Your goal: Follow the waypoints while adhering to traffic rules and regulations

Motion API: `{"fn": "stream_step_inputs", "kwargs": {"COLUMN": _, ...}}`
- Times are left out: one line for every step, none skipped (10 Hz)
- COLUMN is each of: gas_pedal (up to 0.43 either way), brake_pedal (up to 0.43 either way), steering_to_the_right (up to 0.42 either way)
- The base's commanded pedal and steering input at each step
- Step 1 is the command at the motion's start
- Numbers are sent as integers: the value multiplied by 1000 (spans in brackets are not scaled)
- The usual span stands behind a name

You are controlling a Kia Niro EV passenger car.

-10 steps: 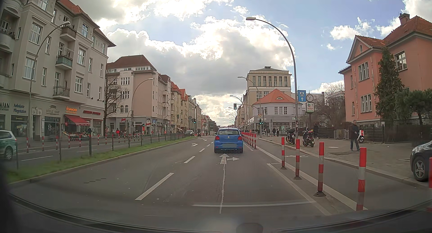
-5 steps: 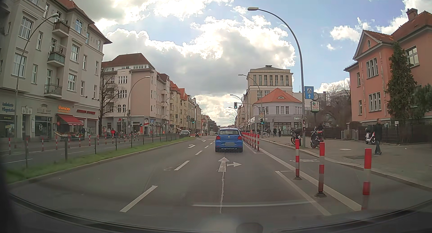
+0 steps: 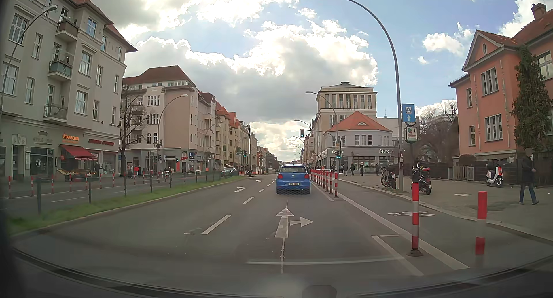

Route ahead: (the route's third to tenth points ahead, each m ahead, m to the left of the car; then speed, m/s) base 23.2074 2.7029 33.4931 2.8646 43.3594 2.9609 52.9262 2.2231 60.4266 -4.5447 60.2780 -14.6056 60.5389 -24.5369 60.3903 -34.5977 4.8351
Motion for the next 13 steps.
{"fn": "stream_step_inputs", "kwargs": {"gas_pedal": 138, "brake_pedal": 30, "steering_to_the_right": -2}}
{"fn": "stream_step_inputs", "kwargs": {"gas_pedal": 138, "brake_pedal": 30, "steering_to_the_right": -2}}
{"fn": "stream_step_inputs", "kwargs": {"gas_pedal": 138, "brake_pedal": 30, "steering_to_the_right": -2}}
{"fn": "stream_step_inputs", "kwargs": {"gas_pedal": 138, "brake_pedal": 30, "steering_to_the_right": -1}}
{"fn": "stream_step_inputs", "kwargs": {"gas_pedal": 138, "brake_pedal": 30, "steering_to_the_right": -1}}
{"fn": "stream_step_inputs", "kwargs": {"gas_pedal": 138, "brake_pedal": 30, "steering_to_the_right": -1}}
{"fn": "stream_step_inputs", "kwargs": {"gas_pedal": 138, "brake_pedal": 30, "steering_to_the_right": -1}}
{"fn": "stream_step_inputs", "kwargs": {"gas_pedal": 138, "brake_pedal": 30, "steering_to_the_right": -1}}
{"fn": "stream_step_inputs", "kwargs": {"gas_pedal": 138, "brake_pedal": 30, "steering_to_the_right": -1}}
{"fn": "stream_step_inputs", "kwargs": {"gas_pedal": 138, "brake_pedal": 30, "steering_to_the_right": -1}}
{"fn": "stream_step_inputs", "kwargs": {"gas_pedal": 138, "brake_pedal": 37, "steering_to_the_right": -1}}
{"fn": "stream_step_inputs", "kwargs": {"gas_pedal": 130, "brake_pedal": 30, "steering_to_the_right": -1}}
{"fn": "stream_step_inputs", "kwargs": {"gas_pedal": 130, "brake_pedal": 30, "steering_to_the_right": -1}}
